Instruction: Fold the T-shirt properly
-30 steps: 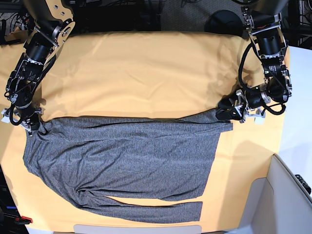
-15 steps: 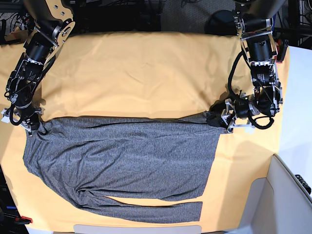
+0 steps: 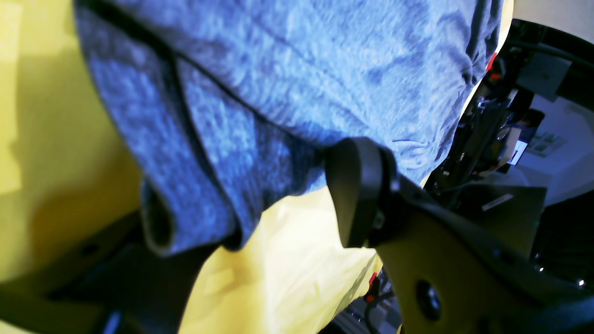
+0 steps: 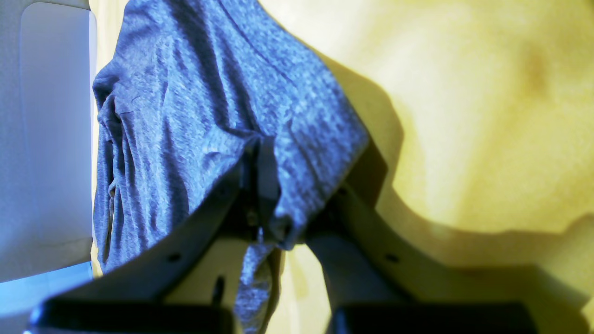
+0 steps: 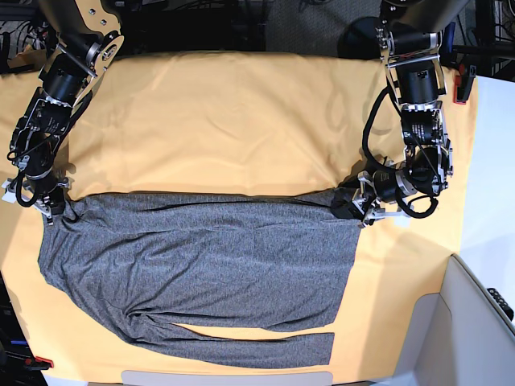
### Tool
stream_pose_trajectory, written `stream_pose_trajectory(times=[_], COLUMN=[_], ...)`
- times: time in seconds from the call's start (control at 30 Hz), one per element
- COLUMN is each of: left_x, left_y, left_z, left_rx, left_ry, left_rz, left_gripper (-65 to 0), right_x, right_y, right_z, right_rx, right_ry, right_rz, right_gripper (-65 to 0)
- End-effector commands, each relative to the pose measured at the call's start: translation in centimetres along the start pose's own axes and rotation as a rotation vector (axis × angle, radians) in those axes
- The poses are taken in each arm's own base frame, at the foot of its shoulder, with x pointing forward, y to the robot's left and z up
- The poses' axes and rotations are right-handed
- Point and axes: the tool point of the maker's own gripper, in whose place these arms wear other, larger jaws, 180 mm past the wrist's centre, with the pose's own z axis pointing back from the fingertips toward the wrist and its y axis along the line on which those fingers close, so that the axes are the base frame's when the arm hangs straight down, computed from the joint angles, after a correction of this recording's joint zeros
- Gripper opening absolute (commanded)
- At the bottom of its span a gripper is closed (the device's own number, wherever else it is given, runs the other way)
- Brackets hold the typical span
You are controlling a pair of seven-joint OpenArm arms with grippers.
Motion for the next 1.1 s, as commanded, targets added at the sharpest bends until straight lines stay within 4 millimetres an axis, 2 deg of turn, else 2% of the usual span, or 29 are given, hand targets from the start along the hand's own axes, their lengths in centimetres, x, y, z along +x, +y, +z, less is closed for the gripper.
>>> stream_pose_trajectory(times=[0.0,0.2,0.23,0.33,0.4,0.43,0.67,0.9,1.0,1.07], left_x=[1.1,1.6,1.6,1.7,1.2,1.1,0.4,-0.3,-1.0,-1.2], left_y=[-0.8,-0.8,-0.8,-0.7,0.2,0.3,1.2,-0.4,-0.2,0.3], left_z=[0.4,0.6,0.6,0.6,0.6,0.6,0.7,3.3,3.7,4.3], left_rx=[-0.004,-0.007,-0.01,-0.011,0.002,0.004,0.014,-0.007,-0.002,0.011], left_ry=[-0.036,-0.058,-0.059,-0.07,-0.061,-0.059,-0.045,-0.046,-0.032,-0.036], left_rz=[-0.009,-0.01,-0.01,-0.006,0.005,0.006,0.009,-0.107,-0.123,-0.138], left_gripper=[-35.8,-37.5,-40.2,-53.5,-62.7,-65.0,-64.8,-64.8,-64.8,-64.8], right_x=[-1.4,-1.6,-1.7,-2.1,-2.2,-2.2,-2.1,-1.6,-2.3,-1.6], right_y=[-1.1,-1.7,-1.8,-2.6,-2.9,-2.9,-3.9,-5.1,-5.2,-5.5], right_z=[-0.1,0.0,0.1,0.2,0.2,0.2,0.6,1.2,1.4,1.8], right_rx=[-0.029,-0.041,-0.042,-0.057,-0.061,-0.062,-0.079,-0.104,-0.105,-0.11], right_ry=[0.049,0.053,0.054,0.065,0.068,0.07,0.069,0.106,0.159,0.171], right_rz=[-0.032,-0.03,-0.029,-0.028,-0.026,-0.025,-0.015,0.002,-0.006,0.002], right_gripper=[-61.5,-61.8,-62.0,-65.0,-65.0,-65.0,-65.0,-65.0,-65.0,-65.0])
